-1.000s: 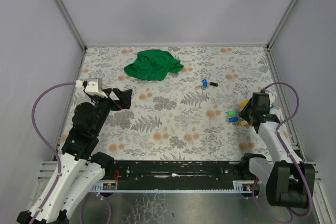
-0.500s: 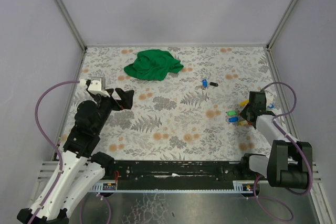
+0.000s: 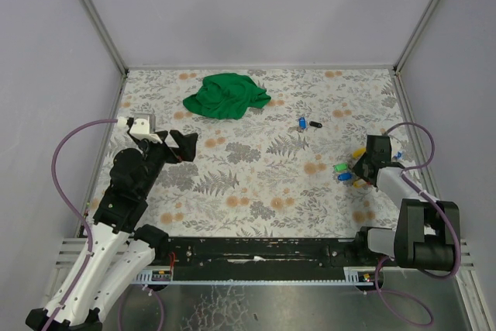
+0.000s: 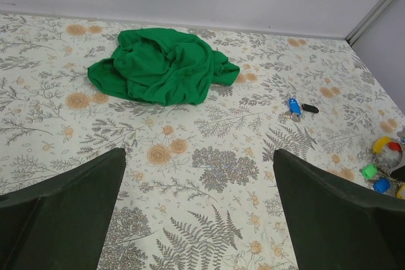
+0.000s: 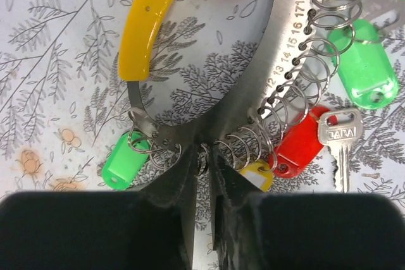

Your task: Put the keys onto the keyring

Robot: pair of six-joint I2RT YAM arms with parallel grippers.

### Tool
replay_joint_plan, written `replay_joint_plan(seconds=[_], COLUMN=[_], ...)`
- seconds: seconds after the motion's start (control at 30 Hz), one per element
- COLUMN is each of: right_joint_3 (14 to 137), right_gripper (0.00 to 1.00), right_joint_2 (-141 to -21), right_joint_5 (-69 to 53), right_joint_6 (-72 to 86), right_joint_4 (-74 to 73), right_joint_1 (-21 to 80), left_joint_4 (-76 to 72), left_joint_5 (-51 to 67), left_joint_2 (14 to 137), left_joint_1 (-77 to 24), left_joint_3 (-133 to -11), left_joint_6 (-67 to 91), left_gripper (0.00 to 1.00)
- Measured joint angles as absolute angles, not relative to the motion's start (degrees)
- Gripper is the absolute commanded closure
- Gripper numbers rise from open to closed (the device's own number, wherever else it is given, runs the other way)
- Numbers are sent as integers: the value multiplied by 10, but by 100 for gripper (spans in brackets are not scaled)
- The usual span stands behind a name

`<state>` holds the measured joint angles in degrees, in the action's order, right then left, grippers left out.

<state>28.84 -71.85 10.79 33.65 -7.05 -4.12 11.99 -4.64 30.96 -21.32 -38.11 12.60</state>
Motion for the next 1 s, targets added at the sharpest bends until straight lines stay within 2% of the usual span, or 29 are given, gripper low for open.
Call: replay_joint_plan(seconds=[0.1,0.23,0.4,0.67,1.0], right_joint_3=[292,295,295,300,327], right_gripper=[96,100,100,100,100], right_joint_2=[-715,-701,-668,-635,-655], right_joint_5=[88,53,32,17,-34], right_joint_6=[336,329,321,302,250], right_joint_4=[-71,-84,-118,-152,-114], right_joint_1=[-41,-31,34,195,318], left_joint_4=[120,120,122,110,-56], left_joint_5=[-43,-34,6,143,222], left_joint_2=[310,317,354,444,528], left_joint_1=[-213,-213,-213,-213,-215], left_joint_3=[-381,-381,-383,-385,-267], left_joint_6=[126,126,134,211,362], left_gripper=[0,0,0,0,0])
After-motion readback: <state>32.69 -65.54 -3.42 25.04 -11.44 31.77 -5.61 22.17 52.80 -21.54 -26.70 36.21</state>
